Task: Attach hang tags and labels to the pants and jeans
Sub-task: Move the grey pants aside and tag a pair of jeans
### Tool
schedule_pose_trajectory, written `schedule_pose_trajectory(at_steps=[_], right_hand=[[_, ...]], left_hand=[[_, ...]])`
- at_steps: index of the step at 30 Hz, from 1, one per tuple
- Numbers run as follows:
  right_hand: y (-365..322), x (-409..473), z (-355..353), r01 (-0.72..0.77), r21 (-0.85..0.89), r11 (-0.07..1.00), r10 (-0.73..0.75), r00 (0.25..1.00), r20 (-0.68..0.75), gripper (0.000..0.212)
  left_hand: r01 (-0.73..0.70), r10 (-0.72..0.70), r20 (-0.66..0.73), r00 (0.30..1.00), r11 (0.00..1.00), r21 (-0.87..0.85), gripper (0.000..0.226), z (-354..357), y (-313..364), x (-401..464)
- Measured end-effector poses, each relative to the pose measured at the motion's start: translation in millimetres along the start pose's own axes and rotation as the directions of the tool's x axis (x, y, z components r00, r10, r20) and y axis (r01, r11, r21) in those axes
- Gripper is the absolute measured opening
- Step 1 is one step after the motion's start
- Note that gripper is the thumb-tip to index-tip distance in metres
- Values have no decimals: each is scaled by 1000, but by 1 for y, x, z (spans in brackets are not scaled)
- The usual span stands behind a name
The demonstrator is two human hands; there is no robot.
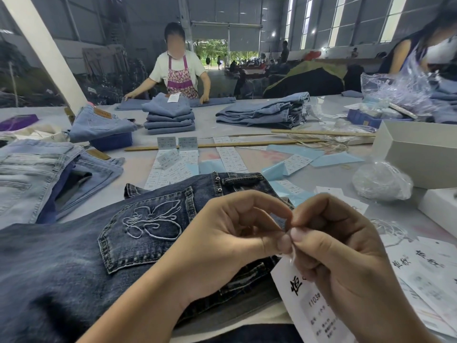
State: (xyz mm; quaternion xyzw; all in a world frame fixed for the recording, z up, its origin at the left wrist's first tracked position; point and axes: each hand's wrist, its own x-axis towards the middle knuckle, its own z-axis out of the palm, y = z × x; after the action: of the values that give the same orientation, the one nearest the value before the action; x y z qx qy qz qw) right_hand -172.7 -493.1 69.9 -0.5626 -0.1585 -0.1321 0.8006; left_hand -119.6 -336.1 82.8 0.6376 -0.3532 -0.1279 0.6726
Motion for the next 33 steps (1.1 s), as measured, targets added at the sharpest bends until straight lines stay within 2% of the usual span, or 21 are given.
schedule_pose_trajectory(at_steps=[3, 9, 14, 20, 22, 24, 26, 28, 30, 33], right_hand=[[-1, 2, 0, -44, 66, 997, 45, 999, -18, 25], [-6, 3, 0, -107, 109, 988, 104, 994, 29, 25], [-10, 4, 2, -114, 114, 987, 103, 990, 94, 28], [-11, 3, 6, -110, 181, 977, 85, 987, 140, 21], [-11, 3, 7, -102, 133, 986, 88, 991, 105, 23], [-13, 3, 7, -72, -5, 997, 72, 997, 21, 22], [-16, 4, 6, -30, -131, 991, 21, 997, -77, 22], [-19, 5, 5, 8, -195, 981, -36, 989, -140, 19], [-20, 5, 5, 17, -225, 974, -59, 982, -181, 16], [-21, 3, 6, 26, -342, 939, -98, 976, -194, 7]], left_hand=[[-18, 18, -4, 1000, 1000, 13, 22, 2, -1, -1], [-37, 37, -15, 999, 999, 26, 20, 3, -1, -1], [-46, 46, -37, 998, 999, -21, 22, 4, -3, -1], [-68, 65, -73, 995, 997, -30, 22, 5, -4, -4], [-62, 61, -80, 995, 998, -13, 20, 6, -3, -5], [-60, 63, -78, 995, 997, 40, 13, 5, -2, -5], [-56, 66, -82, 994, 992, 114, 6, 4, -2, -5], [-40, 52, -73, 996, 987, 158, 10, 3, -1, -6], [-27, 37, -51, 998, 983, 181, 15, 3, -1, -7], [-21, 45, -86, 995, 964, 264, 10, 2, -1, -8]])
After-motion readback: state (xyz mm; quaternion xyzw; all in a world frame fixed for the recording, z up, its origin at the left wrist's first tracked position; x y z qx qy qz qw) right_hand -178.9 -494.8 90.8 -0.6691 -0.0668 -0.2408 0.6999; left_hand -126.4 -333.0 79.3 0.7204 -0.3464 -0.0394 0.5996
